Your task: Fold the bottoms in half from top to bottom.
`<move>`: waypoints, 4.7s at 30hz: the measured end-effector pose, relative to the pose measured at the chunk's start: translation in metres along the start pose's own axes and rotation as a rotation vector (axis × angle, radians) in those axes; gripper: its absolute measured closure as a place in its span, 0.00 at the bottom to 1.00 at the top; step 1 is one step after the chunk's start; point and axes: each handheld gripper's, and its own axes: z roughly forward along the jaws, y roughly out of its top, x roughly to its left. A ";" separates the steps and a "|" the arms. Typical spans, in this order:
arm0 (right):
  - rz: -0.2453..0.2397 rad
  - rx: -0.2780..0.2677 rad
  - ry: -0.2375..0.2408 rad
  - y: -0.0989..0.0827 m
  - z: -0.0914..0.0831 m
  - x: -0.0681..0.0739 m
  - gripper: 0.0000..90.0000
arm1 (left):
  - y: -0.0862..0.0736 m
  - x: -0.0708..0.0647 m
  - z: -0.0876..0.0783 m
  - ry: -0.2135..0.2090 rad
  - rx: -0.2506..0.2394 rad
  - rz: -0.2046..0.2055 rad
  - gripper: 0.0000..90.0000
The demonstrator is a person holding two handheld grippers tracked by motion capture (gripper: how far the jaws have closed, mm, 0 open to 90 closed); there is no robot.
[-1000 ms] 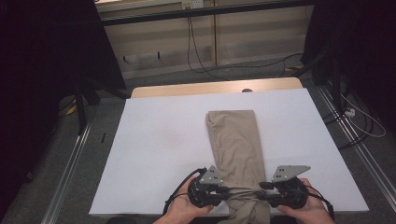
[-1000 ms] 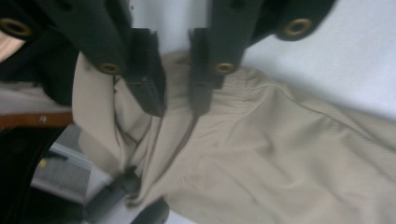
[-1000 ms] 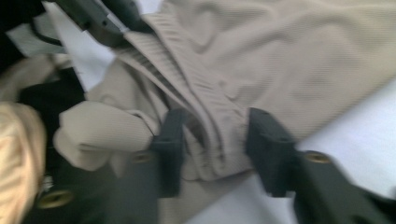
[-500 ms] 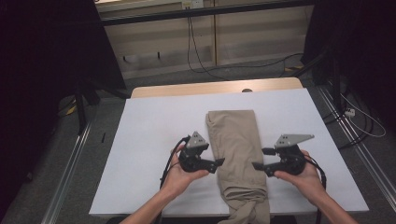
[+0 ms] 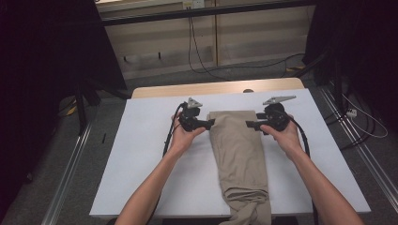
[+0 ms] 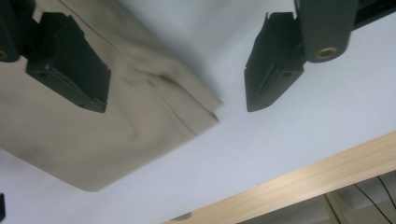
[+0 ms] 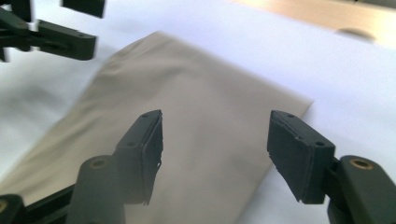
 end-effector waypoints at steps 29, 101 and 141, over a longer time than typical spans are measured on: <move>0.015 0.143 0.019 0.012 0.066 -0.047 0.80 | 0.000 0.002 0.053 -0.174 0.125 -0.127 0.89; -0.178 0.068 0.283 -0.059 -0.053 0.134 0.81 | -0.073 -0.070 -0.123 -0.089 -0.042 0.005 0.08; -0.221 0.206 0.157 -0.116 -0.092 0.117 1.00 | -0.110 -0.102 -0.118 -0.159 0.087 0.071 0.10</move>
